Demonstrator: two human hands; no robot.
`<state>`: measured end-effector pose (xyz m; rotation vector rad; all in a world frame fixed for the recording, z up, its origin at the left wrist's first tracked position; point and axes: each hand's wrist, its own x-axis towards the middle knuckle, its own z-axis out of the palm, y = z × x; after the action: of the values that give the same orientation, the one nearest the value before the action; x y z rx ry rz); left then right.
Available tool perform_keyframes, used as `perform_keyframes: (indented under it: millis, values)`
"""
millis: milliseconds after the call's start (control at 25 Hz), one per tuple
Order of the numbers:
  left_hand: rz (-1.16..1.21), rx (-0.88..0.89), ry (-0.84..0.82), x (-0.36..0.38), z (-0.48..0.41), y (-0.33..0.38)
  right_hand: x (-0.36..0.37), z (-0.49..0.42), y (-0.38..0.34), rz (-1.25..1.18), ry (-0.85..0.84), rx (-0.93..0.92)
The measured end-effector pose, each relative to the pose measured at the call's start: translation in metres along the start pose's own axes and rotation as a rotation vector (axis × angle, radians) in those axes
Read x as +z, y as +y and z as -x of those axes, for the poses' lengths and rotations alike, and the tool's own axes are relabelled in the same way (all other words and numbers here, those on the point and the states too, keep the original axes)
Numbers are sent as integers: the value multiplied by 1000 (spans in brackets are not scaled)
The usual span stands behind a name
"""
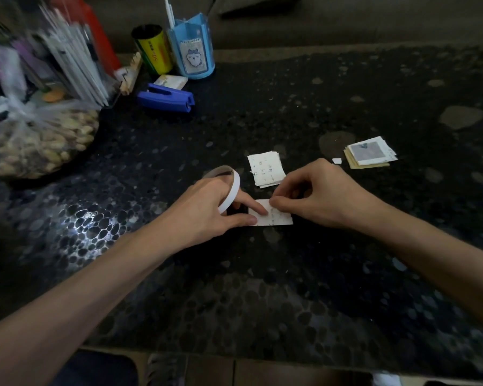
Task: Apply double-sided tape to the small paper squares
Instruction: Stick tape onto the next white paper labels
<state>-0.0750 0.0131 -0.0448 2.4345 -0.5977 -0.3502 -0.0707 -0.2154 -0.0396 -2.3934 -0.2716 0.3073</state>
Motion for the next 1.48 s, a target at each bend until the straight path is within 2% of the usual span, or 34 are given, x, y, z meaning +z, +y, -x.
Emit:
perform_keyframes:
  millis: [280,480,720,880,960,1080,1200,1480]
  values:
    - [26,-17,12,1,0,-2,9,-3,2,47,25,-22]
    - [111,-98,99,1,-1,-4,7,-5,0,4,-13,16]
    - [87,-164,43,-4,-4,-2,-2,-9,2,-73,-18,50]
    - [103,-172,52,-4,-2,-2,12,-6,2,24,32,1]
    - [108,-174,47,-4,-2,-2,10,-7,4,-3,33,2]
    - [106,-179,39,-5,-3,-1,1,-9,7,-68,-12,-1]
    - [82,-179,30,-5,-4,-1,1,-7,6,17,-62,-39]
    - [108,-166,24,-5,-1,-1,-3,-13,12,-57,-3,-36]
